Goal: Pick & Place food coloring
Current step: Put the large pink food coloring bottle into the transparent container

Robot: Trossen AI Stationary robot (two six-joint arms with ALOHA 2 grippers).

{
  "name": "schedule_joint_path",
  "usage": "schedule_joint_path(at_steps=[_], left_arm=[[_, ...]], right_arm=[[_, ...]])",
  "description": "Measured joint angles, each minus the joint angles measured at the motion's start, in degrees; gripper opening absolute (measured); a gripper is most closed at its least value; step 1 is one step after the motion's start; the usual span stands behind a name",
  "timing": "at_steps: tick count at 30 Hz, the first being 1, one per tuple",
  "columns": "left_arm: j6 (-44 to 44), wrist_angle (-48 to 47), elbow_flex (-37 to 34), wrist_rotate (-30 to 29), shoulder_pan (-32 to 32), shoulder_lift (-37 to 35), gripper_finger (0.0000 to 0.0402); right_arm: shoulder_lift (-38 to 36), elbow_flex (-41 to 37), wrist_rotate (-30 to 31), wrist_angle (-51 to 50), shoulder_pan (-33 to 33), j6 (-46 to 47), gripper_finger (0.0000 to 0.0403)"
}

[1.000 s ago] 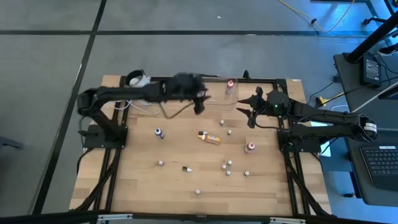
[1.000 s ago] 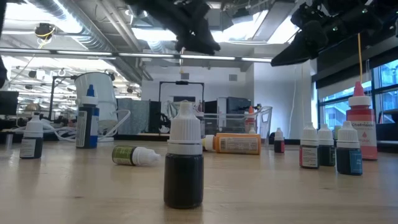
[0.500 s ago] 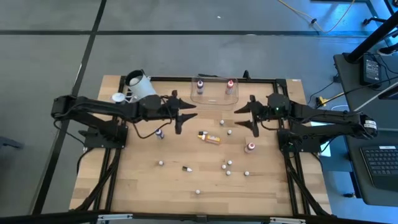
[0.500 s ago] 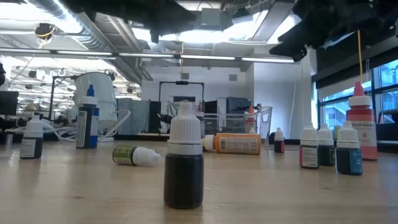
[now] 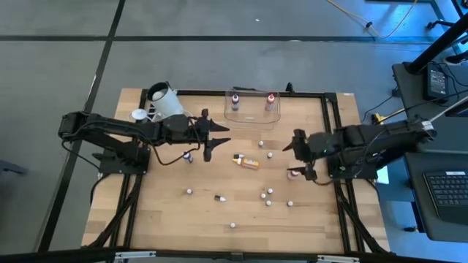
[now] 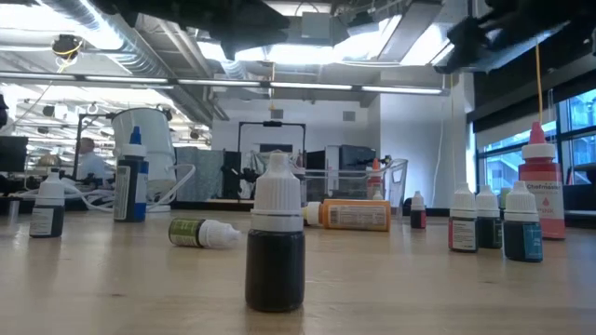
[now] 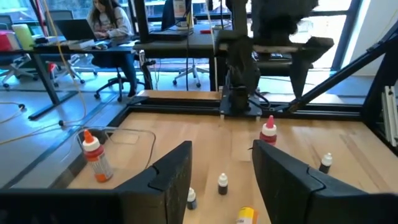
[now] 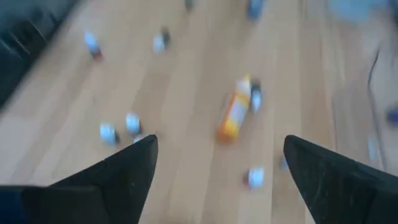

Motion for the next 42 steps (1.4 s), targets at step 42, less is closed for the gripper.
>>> schedule_joint_path(at_steps=[42], left_arm=[[0.0,-1.5,0.0,-0.4,0.0,0.0,0.0163]], right_arm=[[19.1,1.0,6.2,-17.1,8.5,24.2,0.0349]])
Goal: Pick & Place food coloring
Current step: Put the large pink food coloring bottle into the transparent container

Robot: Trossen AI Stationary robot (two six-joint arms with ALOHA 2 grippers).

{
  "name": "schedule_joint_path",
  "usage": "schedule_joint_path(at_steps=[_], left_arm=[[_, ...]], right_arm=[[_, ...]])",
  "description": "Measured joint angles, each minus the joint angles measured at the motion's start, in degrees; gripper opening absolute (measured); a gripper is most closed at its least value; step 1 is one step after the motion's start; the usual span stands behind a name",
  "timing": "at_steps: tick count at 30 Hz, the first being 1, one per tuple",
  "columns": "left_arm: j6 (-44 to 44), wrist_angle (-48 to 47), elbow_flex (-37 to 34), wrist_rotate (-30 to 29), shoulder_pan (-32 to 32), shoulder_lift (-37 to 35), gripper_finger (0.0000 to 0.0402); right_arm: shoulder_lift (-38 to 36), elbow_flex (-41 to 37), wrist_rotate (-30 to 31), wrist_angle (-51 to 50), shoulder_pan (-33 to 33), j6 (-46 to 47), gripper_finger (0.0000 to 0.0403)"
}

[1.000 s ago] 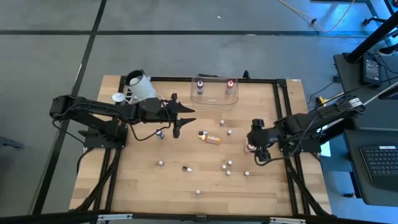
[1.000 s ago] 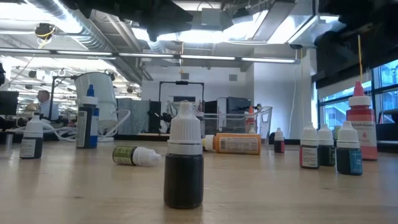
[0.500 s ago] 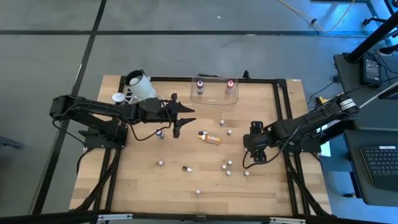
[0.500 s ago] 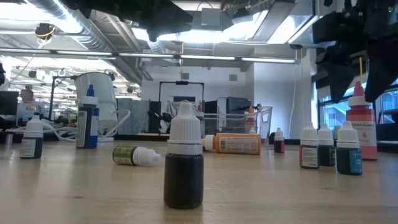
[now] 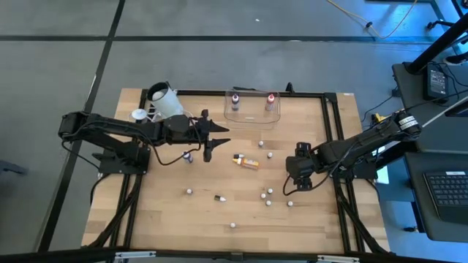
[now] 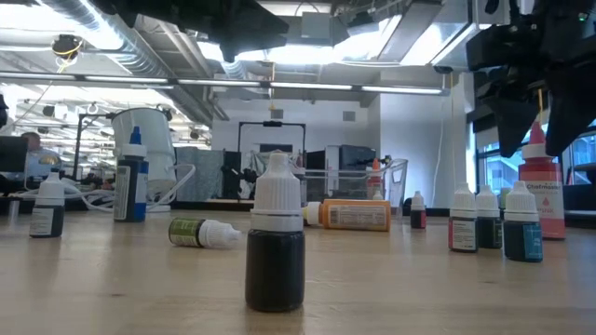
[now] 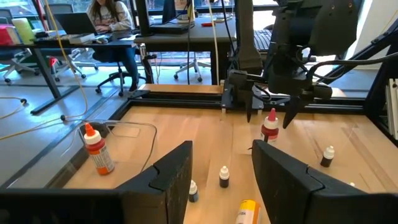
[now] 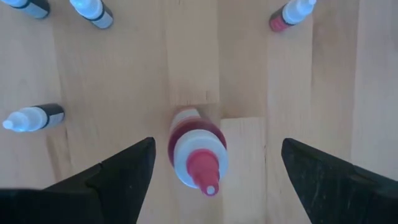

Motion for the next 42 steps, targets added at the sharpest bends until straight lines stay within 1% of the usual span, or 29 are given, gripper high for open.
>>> schedule_joint_path(at_steps=[5,12,18,25,30,34,42], left_arm=[[0.0,0.0,0.0,0.0,0.0,0.0,0.0166],[0.0,0.0,0.0,0.0,0.0,0.0,0.0162],[0.0,0.0,0.0,0.0,0.0,0.0,0.0165],[0.0,0.0,0.0,0.0,0.0,0.0,0.0163],[0.1,0.0,0.0,0.0,0.0,0.0,0.0161],[0.2,0.0,0.0,0.0,0.0,0.0,0.0165],[0.1,0.0,0.0,0.0,0.0,0.0,0.0162]], right_arm=[[0.0,0.0,0.2,-0.5,0.0,4.6,0.0349],[0.0,0.0,0.3,-0.6,0.0,2.6,0.0349],[0.0,0.0,3.1,-1.0,0.0,1.1,0.0349],[0.0,0.0,1.1,-1.1,0.0,2.6,0.0345],[0.0,0.0,-0.4,-1.1,0.0,2.6,0.0315],[0.0,0.0,-4.0,-1.1,0.0,2.9,0.0280],[0.0,0.0,-4.3,0.6,0.0,2.6,0.0227]])
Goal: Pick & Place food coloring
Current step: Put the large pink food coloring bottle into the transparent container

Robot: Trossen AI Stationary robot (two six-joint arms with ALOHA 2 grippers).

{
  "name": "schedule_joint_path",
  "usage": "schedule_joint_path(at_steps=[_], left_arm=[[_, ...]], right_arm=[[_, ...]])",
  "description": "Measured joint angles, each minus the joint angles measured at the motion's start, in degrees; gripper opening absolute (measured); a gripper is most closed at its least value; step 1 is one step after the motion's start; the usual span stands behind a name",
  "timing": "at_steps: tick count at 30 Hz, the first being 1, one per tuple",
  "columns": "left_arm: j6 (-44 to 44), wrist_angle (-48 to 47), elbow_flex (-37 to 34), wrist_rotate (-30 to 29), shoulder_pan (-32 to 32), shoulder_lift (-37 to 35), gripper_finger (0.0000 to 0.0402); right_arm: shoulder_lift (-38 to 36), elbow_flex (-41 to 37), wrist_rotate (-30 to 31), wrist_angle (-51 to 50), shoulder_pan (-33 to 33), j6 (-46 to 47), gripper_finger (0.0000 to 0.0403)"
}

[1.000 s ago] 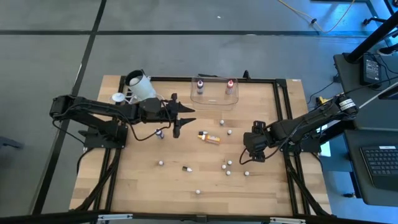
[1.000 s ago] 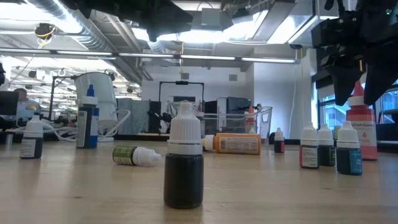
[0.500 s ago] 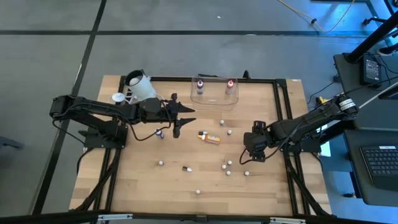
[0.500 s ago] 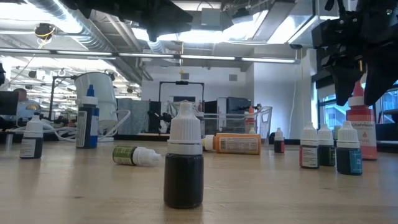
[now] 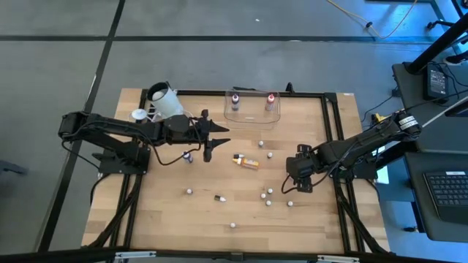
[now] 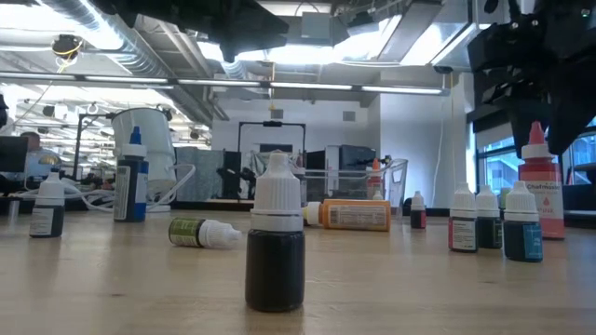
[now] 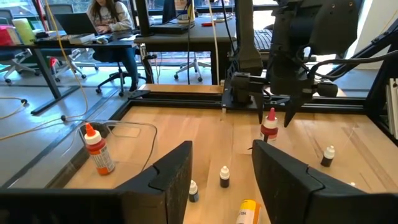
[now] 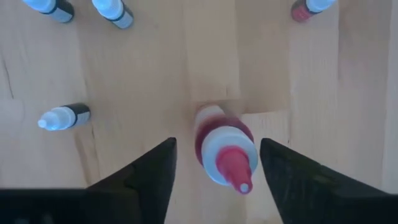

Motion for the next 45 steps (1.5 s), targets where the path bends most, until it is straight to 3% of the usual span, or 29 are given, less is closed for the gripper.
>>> schedule_joint_path(at_steps=[22,30,39,45], left_arm=[[0.0,-0.3,0.0,0.0,0.0,0.0,0.0164],[0.0,-0.3,0.0,0.0,0.0,0.0,0.0162],[0.0,-0.4,0.0,0.0,0.0,0.0,0.0166],[-0.1,-0.4,0.0,0.0,0.0,0.0,0.0163]], right_arm=[[2.4,0.1,0.1,0.3,0.0,-1.8,0.0124],[2.7,1.6,3.5,-2.2,0.0,-0.1,0.0123],[2.6,16.0,14.5,-6.5,-5.2,-9.9,0.0124],[2.5,26.7,16.8,-5.5,-13.9,-21.2,0.0125]])
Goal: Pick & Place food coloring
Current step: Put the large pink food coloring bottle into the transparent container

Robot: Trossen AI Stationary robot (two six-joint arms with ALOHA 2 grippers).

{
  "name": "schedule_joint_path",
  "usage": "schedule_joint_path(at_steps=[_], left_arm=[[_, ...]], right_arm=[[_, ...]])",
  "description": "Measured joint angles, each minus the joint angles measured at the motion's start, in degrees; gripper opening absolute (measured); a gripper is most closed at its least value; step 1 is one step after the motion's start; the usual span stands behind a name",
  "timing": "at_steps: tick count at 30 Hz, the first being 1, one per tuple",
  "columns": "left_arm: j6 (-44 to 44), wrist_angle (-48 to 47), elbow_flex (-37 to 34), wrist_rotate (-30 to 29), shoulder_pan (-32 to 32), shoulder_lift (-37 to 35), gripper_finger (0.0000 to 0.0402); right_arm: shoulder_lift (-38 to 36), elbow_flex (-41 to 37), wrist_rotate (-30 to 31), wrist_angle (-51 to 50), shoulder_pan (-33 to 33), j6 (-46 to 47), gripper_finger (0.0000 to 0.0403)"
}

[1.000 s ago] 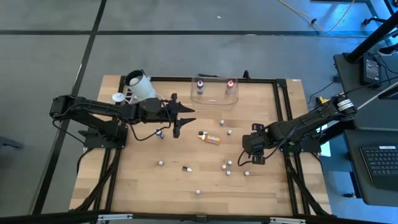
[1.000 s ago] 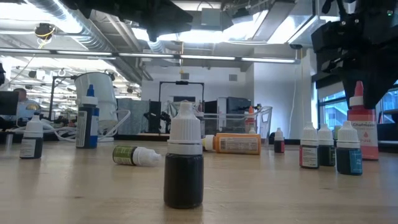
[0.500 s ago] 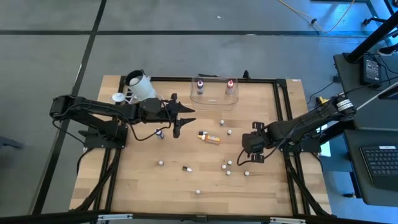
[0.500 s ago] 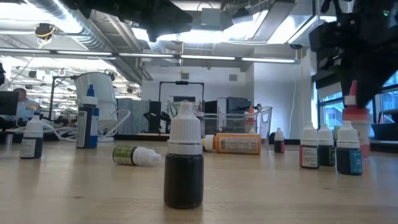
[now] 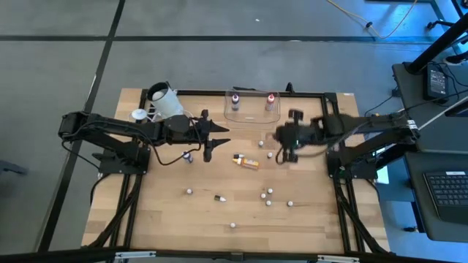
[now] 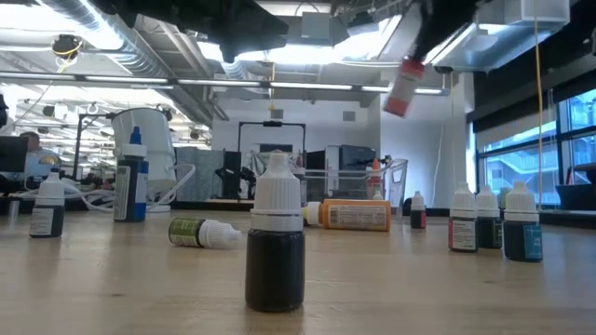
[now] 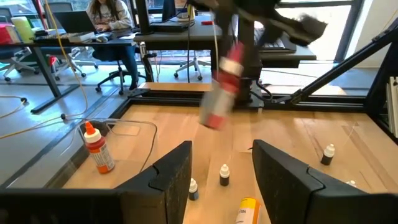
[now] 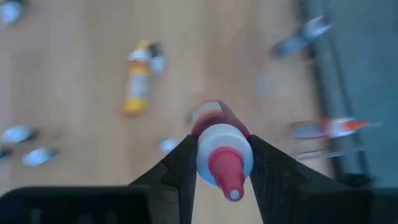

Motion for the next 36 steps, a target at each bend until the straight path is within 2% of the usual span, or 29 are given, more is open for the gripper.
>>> schedule_joint_path(at_steps=[4,9,14,26,30,36], left_arm=[[0.0,0.0,0.0,0.0,0.0,0.0,0.0162],[0.0,0.0,0.0,0.0,0.0,0.0,0.0165],[0.0,0.0,0.0,0.0,0.0,0.0,0.0165],[0.1,0.0,0.0,0.0,0.0,0.0,0.0166],[0.0,0.0,0.0,0.0,0.0,0.0,0.0165],[0.2,0.0,0.0,0.0,0.0,0.0,0.0162]], right_arm=[[0.0,2.7,-0.7,1.7,-8.2,-8.6,0.0125],[1.9,2.7,-10.8,7.8,-19.6,-16.1,0.0126],[7.5,2.7,-13.4,14.3,-26.4,-22.5,0.0126],[23.4,2.7,-12.3,19.0,-34.2,-28.9,0.0126],[26.1,2.7,-9.9,21.9,-35.5,-31.2,0.0126],[28.4,2.7,-10.1,23.6,-37.1,-31.5,0.0126]])
